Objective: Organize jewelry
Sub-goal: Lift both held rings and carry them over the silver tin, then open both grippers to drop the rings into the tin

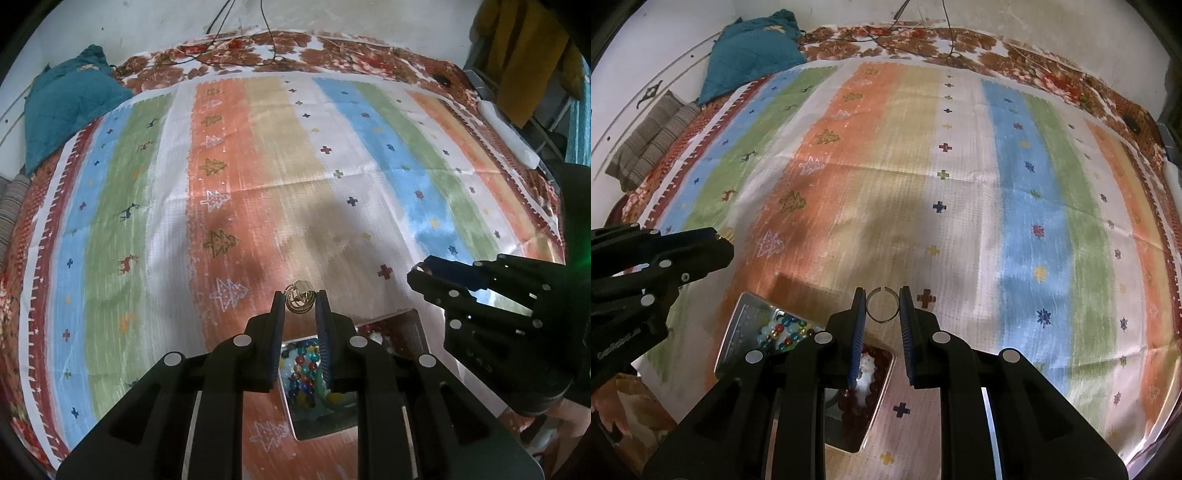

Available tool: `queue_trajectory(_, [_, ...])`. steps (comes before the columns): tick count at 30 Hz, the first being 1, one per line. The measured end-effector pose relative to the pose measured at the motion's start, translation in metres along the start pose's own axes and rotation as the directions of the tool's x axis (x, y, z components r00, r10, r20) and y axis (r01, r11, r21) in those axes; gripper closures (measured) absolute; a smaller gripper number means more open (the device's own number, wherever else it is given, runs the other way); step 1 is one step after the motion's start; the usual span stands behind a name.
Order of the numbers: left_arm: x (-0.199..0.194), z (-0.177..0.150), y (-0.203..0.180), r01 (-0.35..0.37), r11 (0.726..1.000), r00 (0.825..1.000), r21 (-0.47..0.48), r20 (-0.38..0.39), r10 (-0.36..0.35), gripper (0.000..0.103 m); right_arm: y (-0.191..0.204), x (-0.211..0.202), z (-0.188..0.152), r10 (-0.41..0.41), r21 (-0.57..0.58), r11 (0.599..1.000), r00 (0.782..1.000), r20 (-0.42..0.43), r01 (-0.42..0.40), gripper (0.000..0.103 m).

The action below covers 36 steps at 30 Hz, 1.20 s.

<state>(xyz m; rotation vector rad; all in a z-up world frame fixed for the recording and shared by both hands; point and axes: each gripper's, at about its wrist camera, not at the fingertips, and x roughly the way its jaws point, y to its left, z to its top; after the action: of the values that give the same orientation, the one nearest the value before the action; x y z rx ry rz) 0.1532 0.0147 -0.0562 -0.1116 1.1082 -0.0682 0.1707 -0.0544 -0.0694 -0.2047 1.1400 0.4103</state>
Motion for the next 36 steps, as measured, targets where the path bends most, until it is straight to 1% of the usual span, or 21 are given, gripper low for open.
queue_trajectory(14, [-0.025,-0.024,-0.014,0.035,0.999,0.998,0.027,0.052,-0.037,0.087,0.015,-0.028,-0.025,0.036,-0.034,0.999,0.999,0.04,-0.035,0.084])
queue_trajectory(20, [-0.029,-0.032,-0.019,0.055,0.998,0.997,0.037,0.049,-0.056,0.087,0.019,-0.032,-0.036,0.033,-0.047,0.998,0.999,0.038,-0.031,0.084])
queue_trajectory(24, [-0.03,-0.037,-0.019,0.055,0.998,0.997,0.023,0.046,-0.056,0.086,0.022,-0.037,-0.041,0.036,-0.053,0.998,0.998,0.053,-0.033,0.084])
queue_trajectory(26, [-0.029,-0.038,-0.017,0.048,0.999,0.998,0.013,0.039,-0.048,0.083,0.023,-0.036,-0.042,0.037,-0.055,0.998,0.998,0.048,-0.035,0.08])
queue_trajectory(27, [-0.028,-0.038,-0.016,0.044,0.999,0.998,0.007,0.039,-0.044,0.079,0.023,-0.036,-0.043,0.035,-0.056,0.998,0.998,0.047,-0.032,0.072])
queue_trajectory(28, [-0.029,-0.038,-0.014,0.04,0.999,0.998,-0.001,0.041,-0.04,0.076,0.023,-0.036,-0.044,0.033,-0.057,0.998,0.998,0.047,-0.03,0.069])
queue_trajectory(32, [-0.034,-0.039,-0.007,0.041,0.999,0.998,-0.031,0.055,-0.039,0.076,0.021,-0.038,-0.046,0.026,-0.054,0.998,0.999,0.046,-0.023,0.069])
queue_trajectory(34, [-0.038,-0.042,-0.006,0.049,0.998,0.997,-0.037,0.064,-0.046,0.073,0.019,-0.041,-0.049,0.027,-0.048,0.999,0.998,0.05,-0.025,0.068])
queue_trajectory(36, [-0.041,-0.044,-0.005,0.053,0.998,0.996,-0.038,0.071,-0.05,0.072,0.017,-0.045,-0.053,0.033,-0.041,0.999,0.998,0.056,-0.03,0.068])
